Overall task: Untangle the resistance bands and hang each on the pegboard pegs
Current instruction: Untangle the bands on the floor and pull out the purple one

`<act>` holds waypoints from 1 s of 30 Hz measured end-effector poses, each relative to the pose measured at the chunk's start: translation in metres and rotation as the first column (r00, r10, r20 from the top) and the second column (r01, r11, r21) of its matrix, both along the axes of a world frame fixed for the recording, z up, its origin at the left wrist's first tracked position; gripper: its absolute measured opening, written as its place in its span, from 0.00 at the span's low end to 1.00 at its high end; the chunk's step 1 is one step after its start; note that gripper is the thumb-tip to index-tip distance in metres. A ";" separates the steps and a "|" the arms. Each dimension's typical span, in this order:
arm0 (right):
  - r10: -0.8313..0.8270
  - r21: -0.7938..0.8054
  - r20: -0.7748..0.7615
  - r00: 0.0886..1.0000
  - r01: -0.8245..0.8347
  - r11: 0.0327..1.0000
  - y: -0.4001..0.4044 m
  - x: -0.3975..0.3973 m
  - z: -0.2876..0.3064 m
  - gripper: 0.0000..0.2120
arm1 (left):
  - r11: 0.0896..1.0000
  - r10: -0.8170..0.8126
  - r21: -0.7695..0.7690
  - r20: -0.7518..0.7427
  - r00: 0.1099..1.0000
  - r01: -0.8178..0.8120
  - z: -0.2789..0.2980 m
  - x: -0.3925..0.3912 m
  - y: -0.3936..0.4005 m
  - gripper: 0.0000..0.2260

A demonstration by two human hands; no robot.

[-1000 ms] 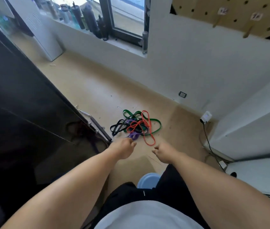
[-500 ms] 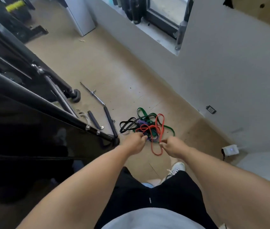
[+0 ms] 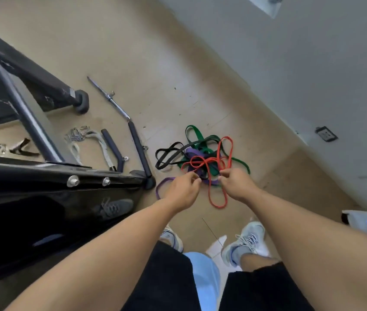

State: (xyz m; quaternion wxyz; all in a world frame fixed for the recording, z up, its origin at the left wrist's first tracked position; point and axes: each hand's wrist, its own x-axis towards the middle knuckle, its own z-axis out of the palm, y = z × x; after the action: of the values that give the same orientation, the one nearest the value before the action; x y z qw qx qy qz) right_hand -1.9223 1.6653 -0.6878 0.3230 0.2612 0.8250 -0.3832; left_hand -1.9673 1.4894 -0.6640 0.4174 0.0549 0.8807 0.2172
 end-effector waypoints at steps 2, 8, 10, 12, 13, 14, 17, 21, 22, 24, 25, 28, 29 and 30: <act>0.015 0.034 -0.014 1.000 -0.014 0.999 -0.004 -0.024 -0.058 0.14 | 0.999 0.031 0.023 -0.006 1.000 -0.031 -0.050 -0.016 -0.006 0.15; 0.156 0.067 -0.040 0.987 -0.153 0.986 -0.025 -0.066 -0.247 0.12 | 0.999 -0.043 -0.007 -0.007 0.999 0.043 -0.218 -0.058 -0.025 0.16; 0.219 0.088 -0.026 0.975 -0.216 0.973 -0.033 -0.069 -0.300 0.16 | 0.994 -0.093 -0.050 0.002 0.996 0.093 -0.260 -0.072 -0.031 0.18; 0.298 0.106 -0.013 0.954 -0.295 0.950 -0.045 -0.069 -0.347 0.18 | 0.980 -0.168 -0.103 0.027 0.985 0.170 -0.293 -0.085 -0.041 0.19; 0.334 0.112 -0.019 0.942 -0.330 0.937 -0.052 -0.069 -0.368 0.17 | 0.964 -0.224 -0.133 0.070 0.972 0.232 -0.305 -0.093 -0.044 0.20; 0.368 0.116 -0.031 0.929 -0.362 0.925 -0.060 -0.068 -0.388 0.17 | 0.939 -0.278 -0.171 0.128 0.952 0.297 -0.314 -0.101 -0.046 0.21; 0.470 0.196 -0.114 0.875 -0.444 0.875 -0.083 -0.064 -0.438 0.20 | 0.892 -0.380 -0.226 0.091 0.920 0.391 -0.320 -0.127 -0.040 0.21; 0.590 0.428 -0.212 0.779 -0.469 0.772 -0.109 -0.060 -0.479 0.25 | 0.905 -0.421 -0.147 -0.157 0.894 0.400 -0.303 -0.142 -0.021 0.25; 0.620 0.470 -0.195 0.760 -0.483 0.739 -0.114 -0.059 -0.485 0.25 | 0.895 -0.444 -0.135 -0.169 0.880 0.425 -0.301 -0.141 -0.019 0.26; 0.656 0.536 -0.136 0.743 -0.502 0.679 -0.121 -0.057 -0.489 0.22 | 0.876 -0.481 -0.131 -0.155 0.863 0.464 -0.298 -0.134 -0.023 0.28; 0.647 0.557 -0.112 0.754 -0.492 0.670 -0.123 -0.055 -0.486 0.20 | 0.869 -0.492 -0.139 -0.137 0.860 0.476 -0.296 -0.131 -0.028 0.27; 0.589 0.537 -0.116 0.800 -0.448 0.715 -0.122 -0.049 -0.456 0.17 | 0.862 -0.499 -0.172 -0.114 0.859 0.478 -0.284 -0.124 -0.045 0.24; 0.566 0.519 -0.147 0.811 -0.424 0.742 -0.120 -0.048 -0.441 0.17 | 0.873 -0.479 -0.167 -0.121 0.869 0.458 -0.279 -0.122 -0.050 0.24; 0.541 0.504 -0.190 0.819 -0.391 0.770 -0.115 -0.048 -0.425 0.17 | 0.888 -0.452 -0.149 -0.125 0.883 0.434 -0.274 -0.119 -0.055 0.25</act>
State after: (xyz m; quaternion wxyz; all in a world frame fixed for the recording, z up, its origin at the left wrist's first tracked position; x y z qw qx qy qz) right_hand -1.9704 1.5501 -1.1129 0.2004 0.0446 0.9702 -0.1290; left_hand -2.0865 1.4348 -0.9384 0.3882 0.2474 0.8858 0.0590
